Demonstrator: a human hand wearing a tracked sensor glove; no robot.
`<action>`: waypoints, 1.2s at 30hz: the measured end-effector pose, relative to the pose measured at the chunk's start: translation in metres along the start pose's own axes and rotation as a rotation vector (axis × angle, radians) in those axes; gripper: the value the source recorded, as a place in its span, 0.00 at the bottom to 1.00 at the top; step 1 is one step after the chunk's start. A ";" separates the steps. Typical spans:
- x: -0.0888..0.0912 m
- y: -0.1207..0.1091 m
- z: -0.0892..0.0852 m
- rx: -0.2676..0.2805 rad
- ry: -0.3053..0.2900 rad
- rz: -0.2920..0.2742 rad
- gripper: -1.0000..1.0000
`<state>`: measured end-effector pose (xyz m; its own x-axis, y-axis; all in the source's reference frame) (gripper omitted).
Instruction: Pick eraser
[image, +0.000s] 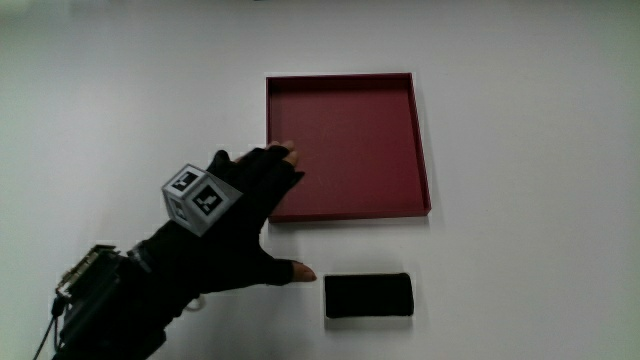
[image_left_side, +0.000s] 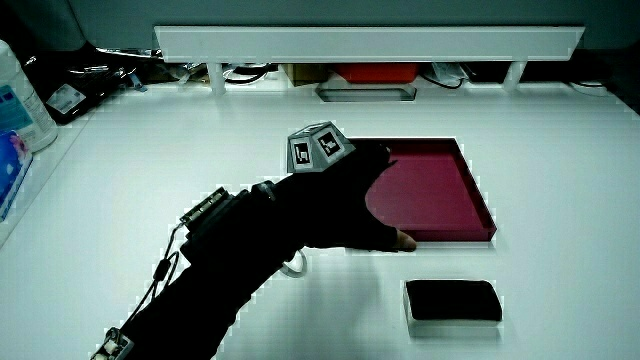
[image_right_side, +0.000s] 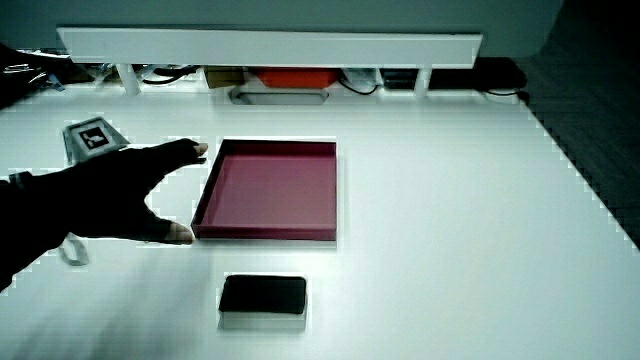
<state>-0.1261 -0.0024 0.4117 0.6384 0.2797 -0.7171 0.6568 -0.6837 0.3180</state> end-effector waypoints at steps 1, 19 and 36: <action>0.001 0.001 -0.004 -0.017 -0.005 0.027 0.50; 0.019 0.025 -0.074 -0.150 0.021 0.036 0.50; 0.031 0.036 -0.122 -0.244 0.070 0.018 0.50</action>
<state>-0.0338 0.0636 0.4764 0.6712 0.3207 -0.6683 0.7174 -0.5080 0.4767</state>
